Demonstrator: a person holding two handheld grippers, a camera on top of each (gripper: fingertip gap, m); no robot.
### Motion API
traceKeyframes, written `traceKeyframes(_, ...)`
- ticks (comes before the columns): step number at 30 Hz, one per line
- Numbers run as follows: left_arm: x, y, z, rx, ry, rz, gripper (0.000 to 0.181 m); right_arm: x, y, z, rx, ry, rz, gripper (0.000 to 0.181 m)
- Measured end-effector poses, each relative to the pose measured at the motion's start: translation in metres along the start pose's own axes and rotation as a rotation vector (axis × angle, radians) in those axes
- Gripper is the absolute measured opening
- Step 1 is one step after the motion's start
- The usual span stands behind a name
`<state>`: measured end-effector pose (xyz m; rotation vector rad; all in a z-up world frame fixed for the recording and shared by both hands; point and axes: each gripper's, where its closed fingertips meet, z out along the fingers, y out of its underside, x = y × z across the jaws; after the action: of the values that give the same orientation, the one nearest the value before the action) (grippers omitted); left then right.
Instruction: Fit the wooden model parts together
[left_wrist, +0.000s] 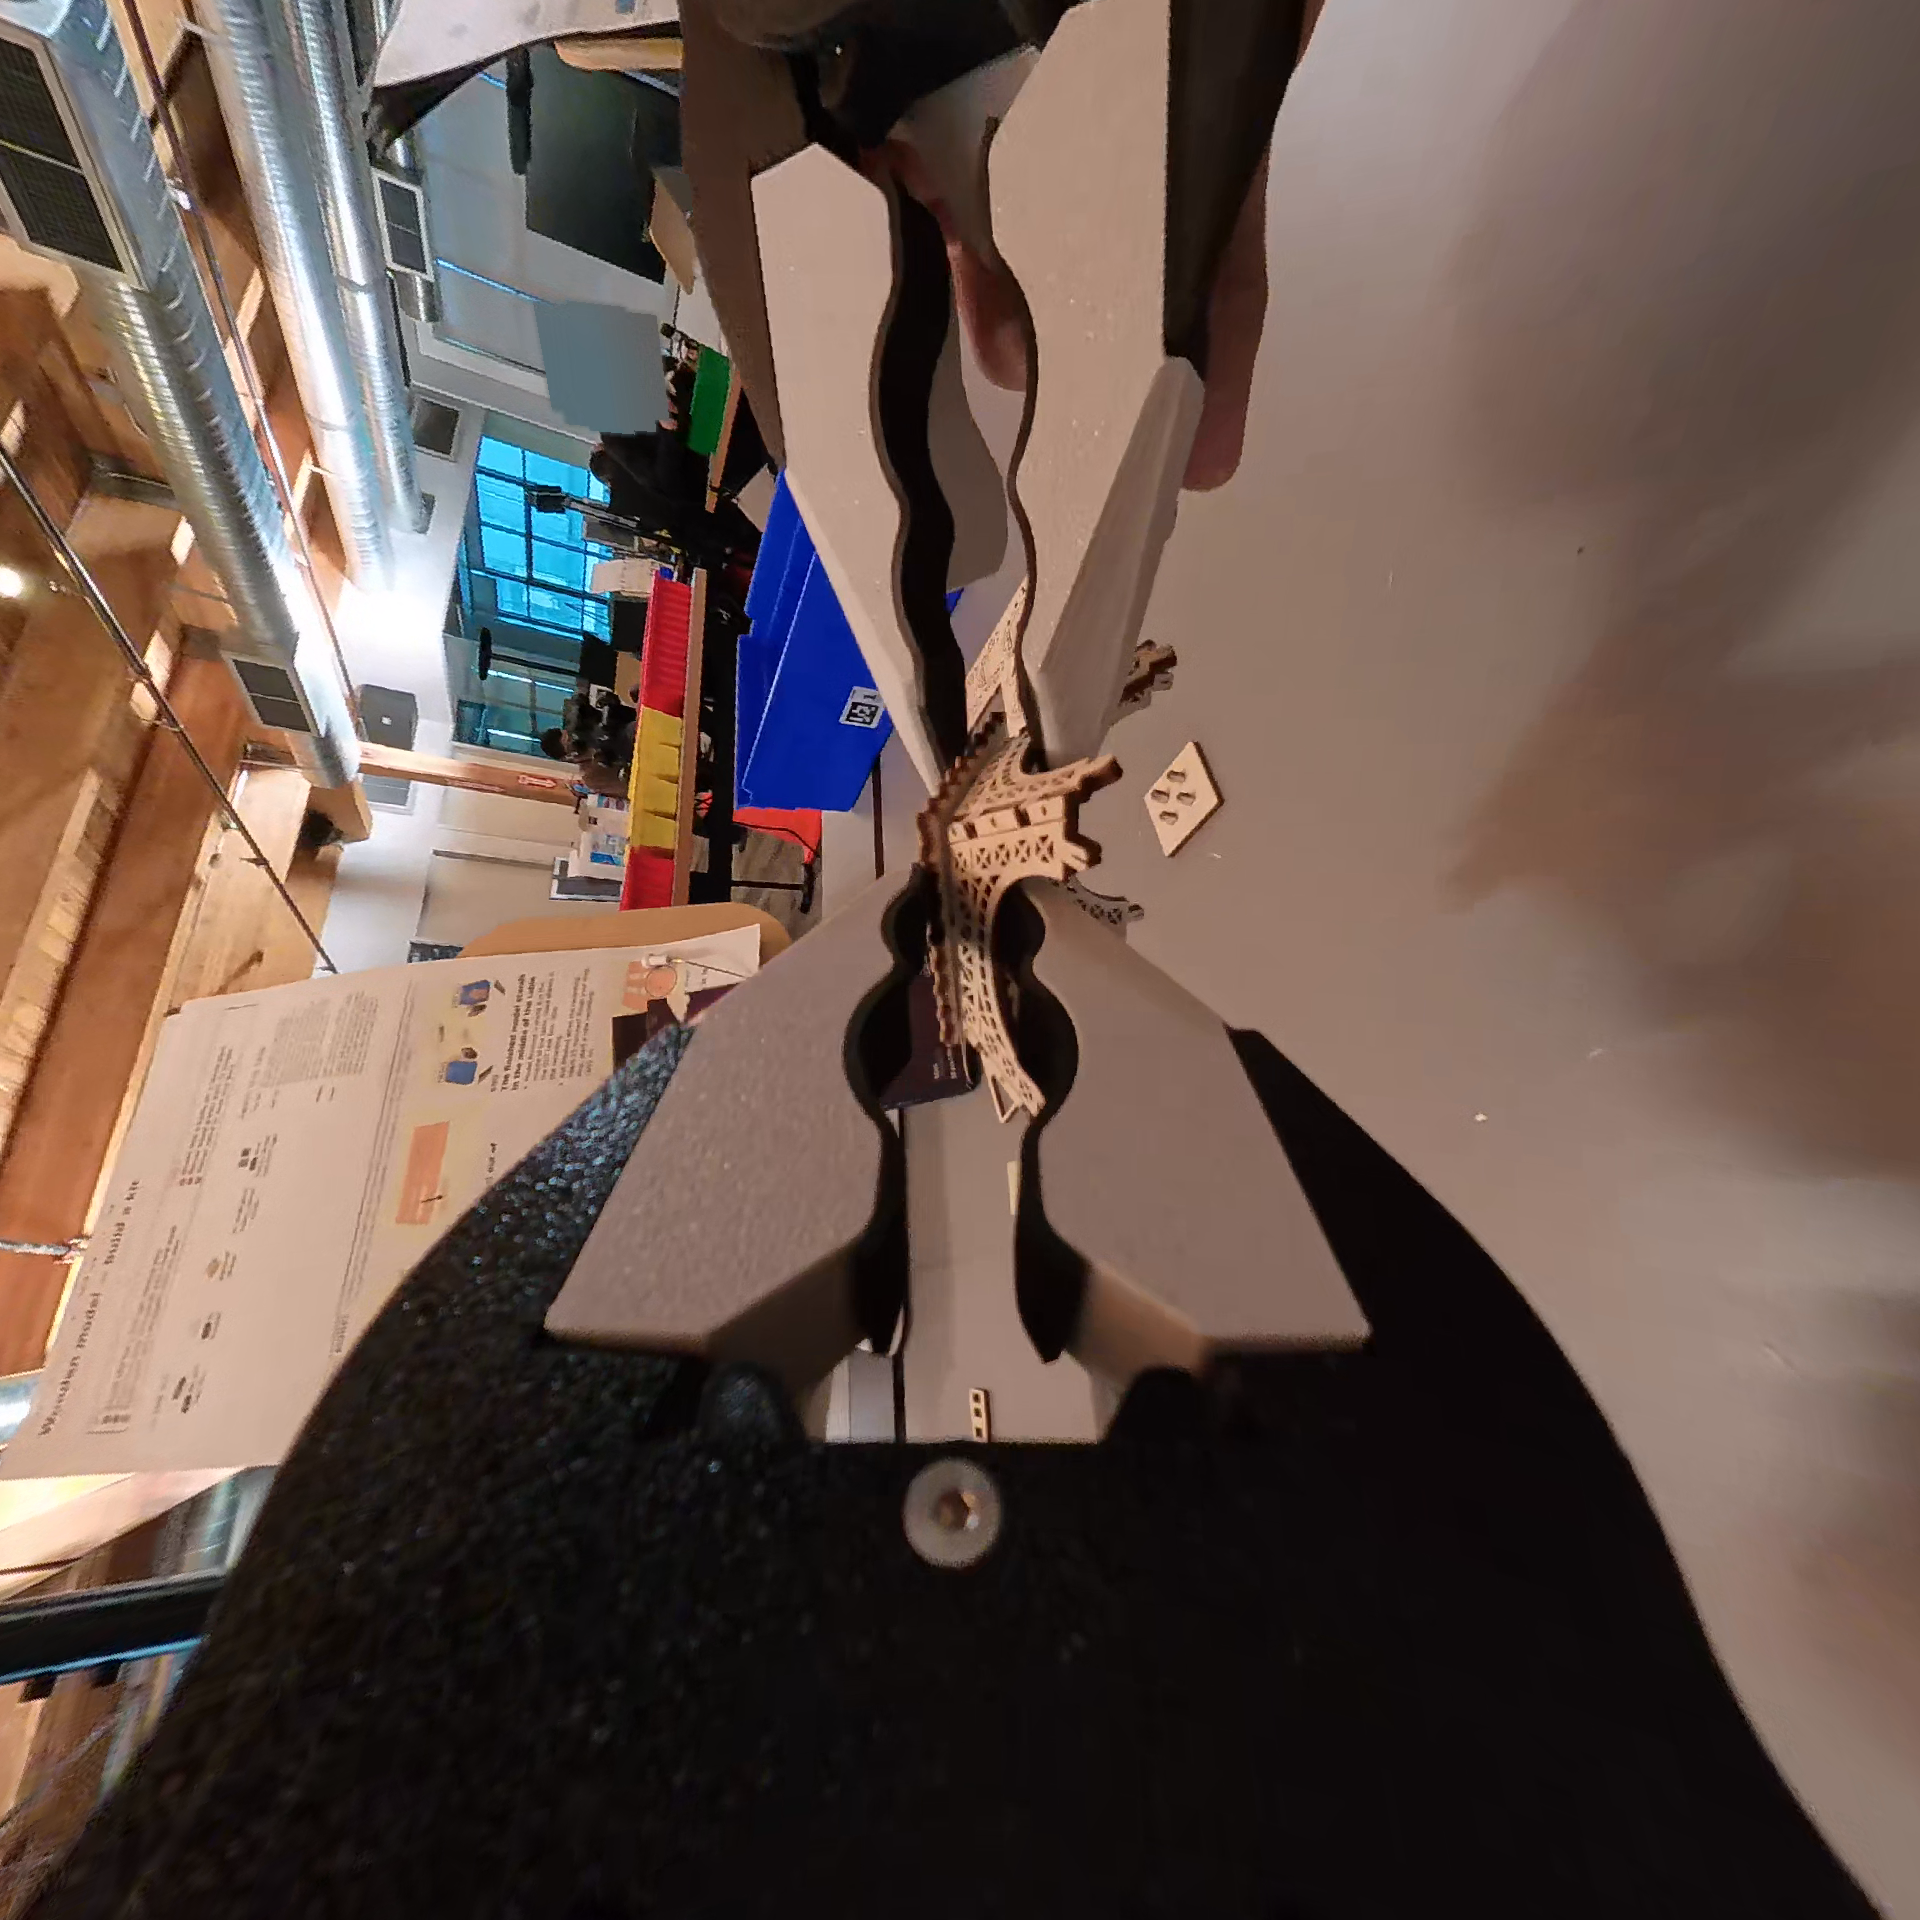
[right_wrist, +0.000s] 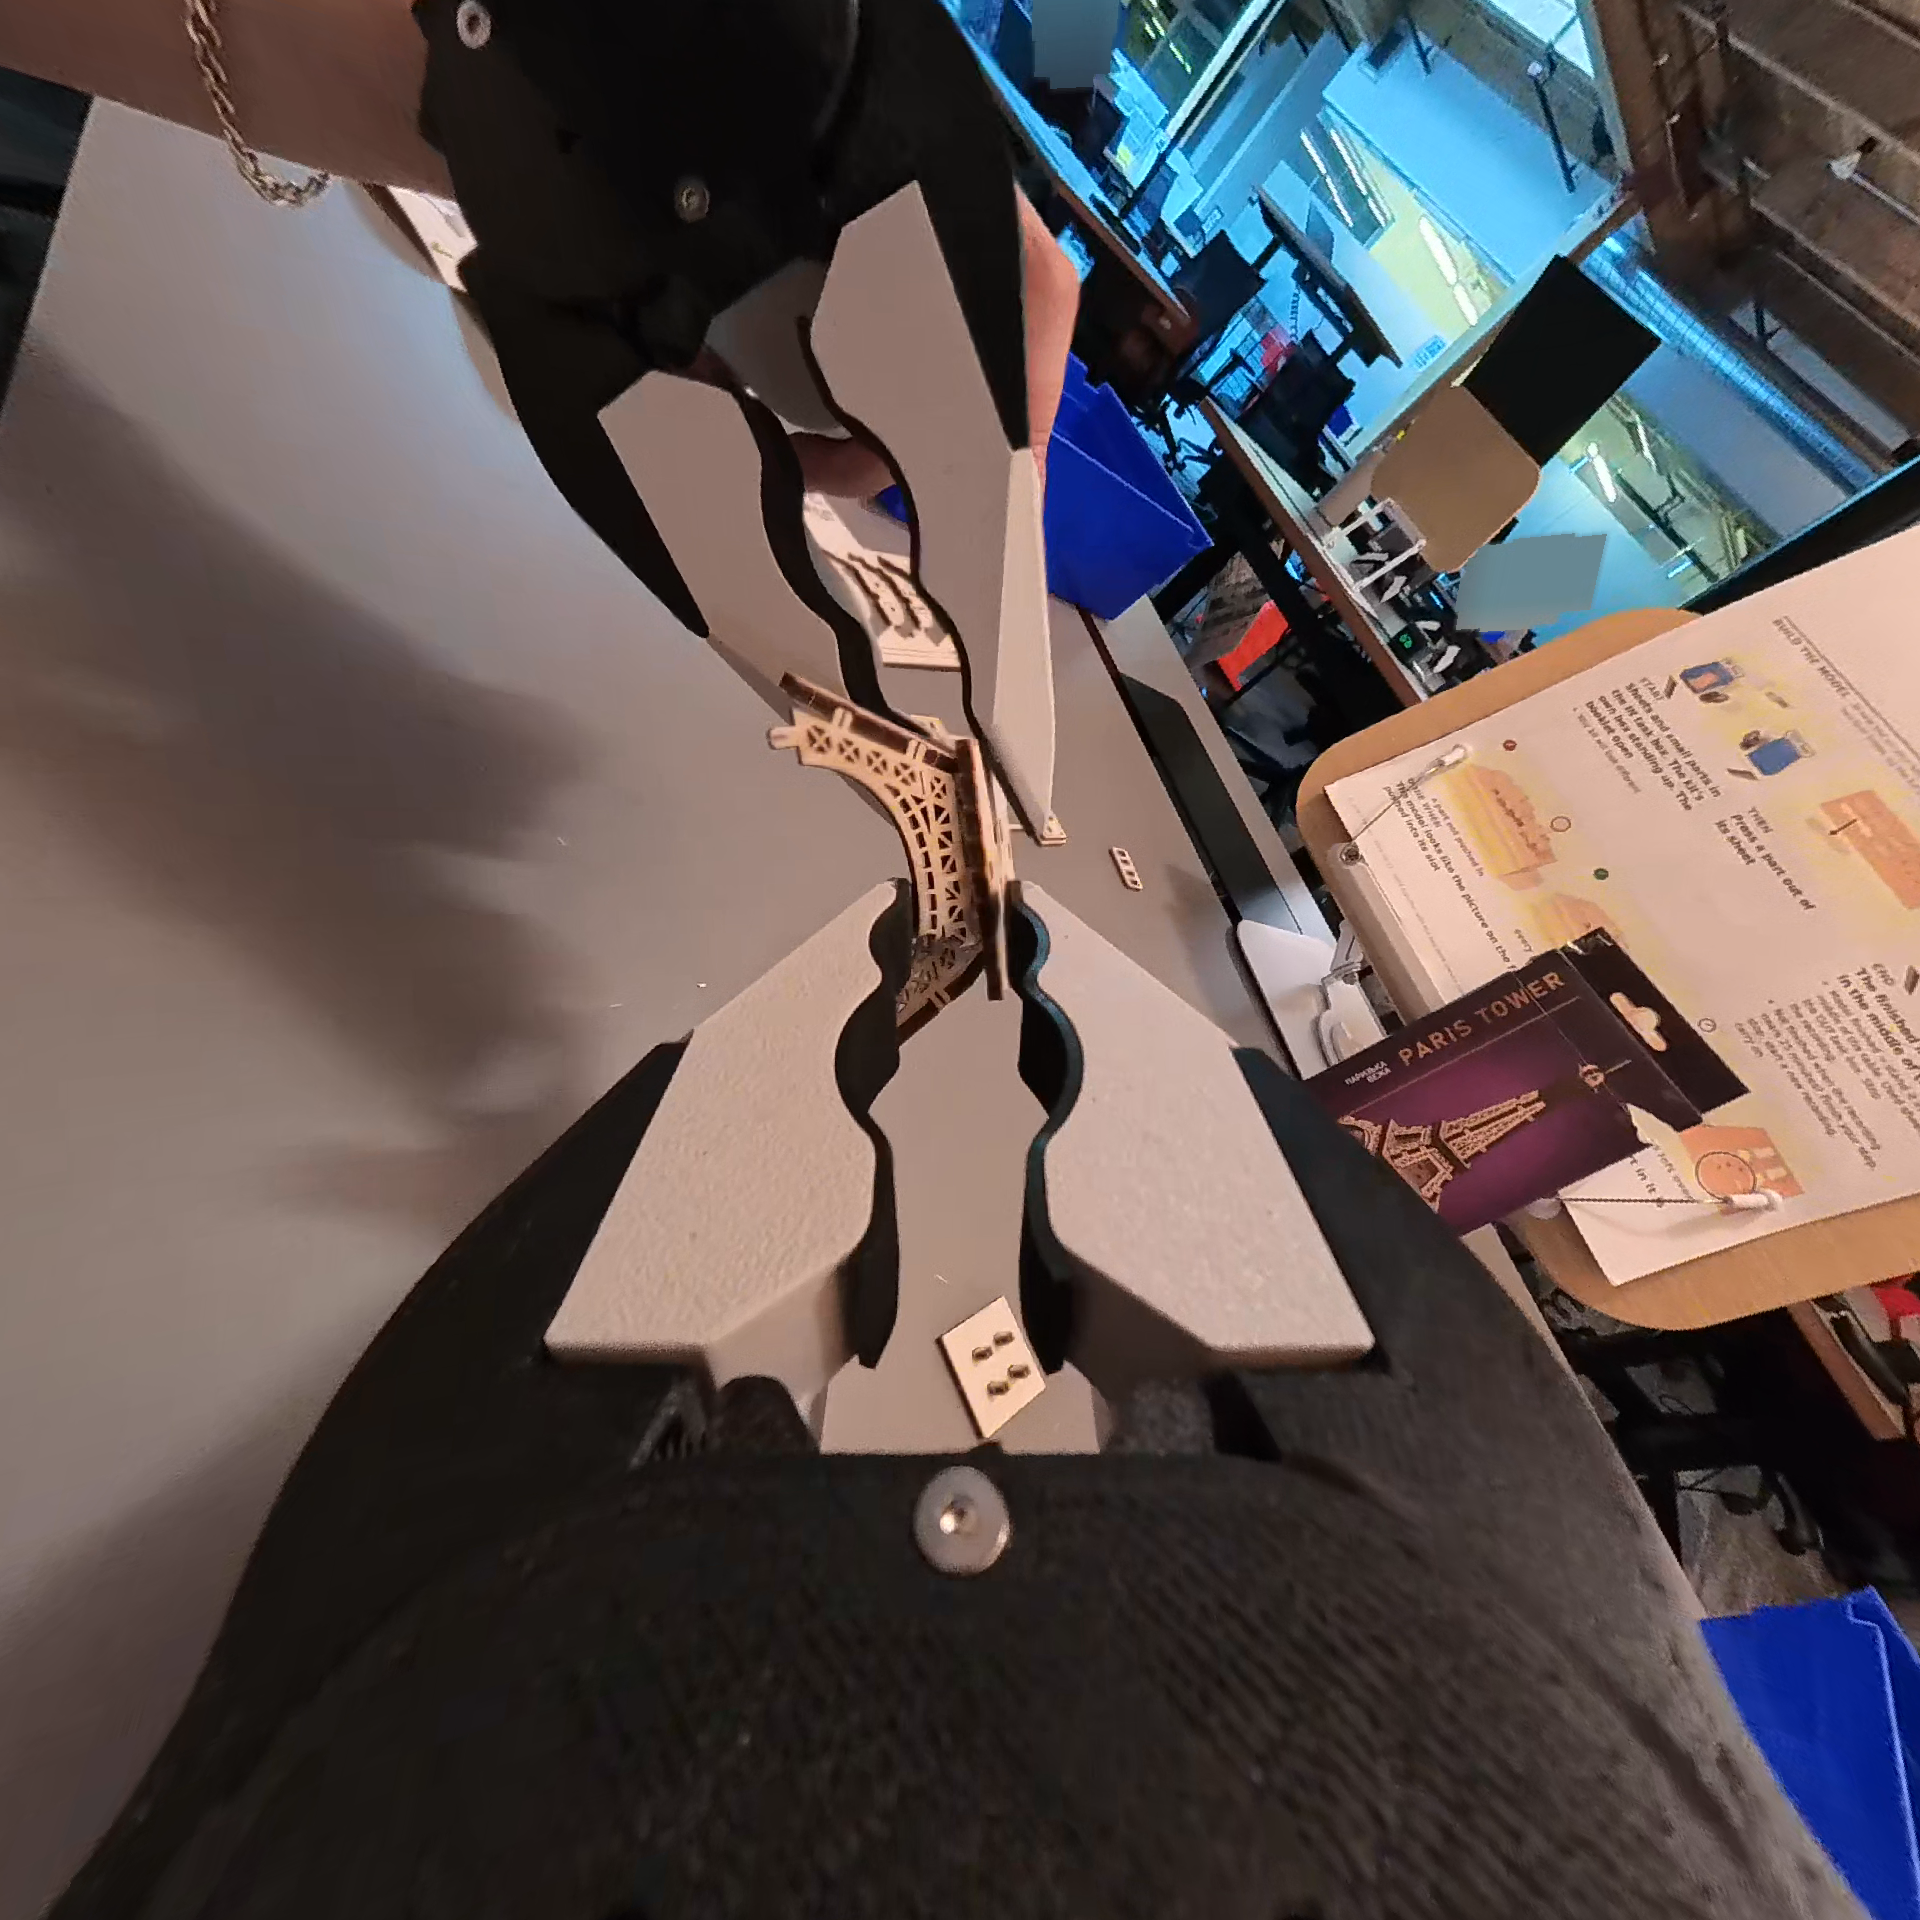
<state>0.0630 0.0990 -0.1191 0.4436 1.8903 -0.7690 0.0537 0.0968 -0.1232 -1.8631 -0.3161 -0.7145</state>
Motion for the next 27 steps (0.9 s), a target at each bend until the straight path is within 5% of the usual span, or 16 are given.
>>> traceKeyframes(12, -0.004, -0.005, -0.004, 0.021, -0.059, 0.097, 0.01, 0.002, -0.002, 0.001, -0.013, 0.03, -0.072, 0.015)
traceKeyframes(27, 0.002, 0.006, -0.004, 0.012, -0.008, -0.03, 0.01, 0.0, 0.003, 0.009, -0.031, 0.024, -0.017, 0.014)
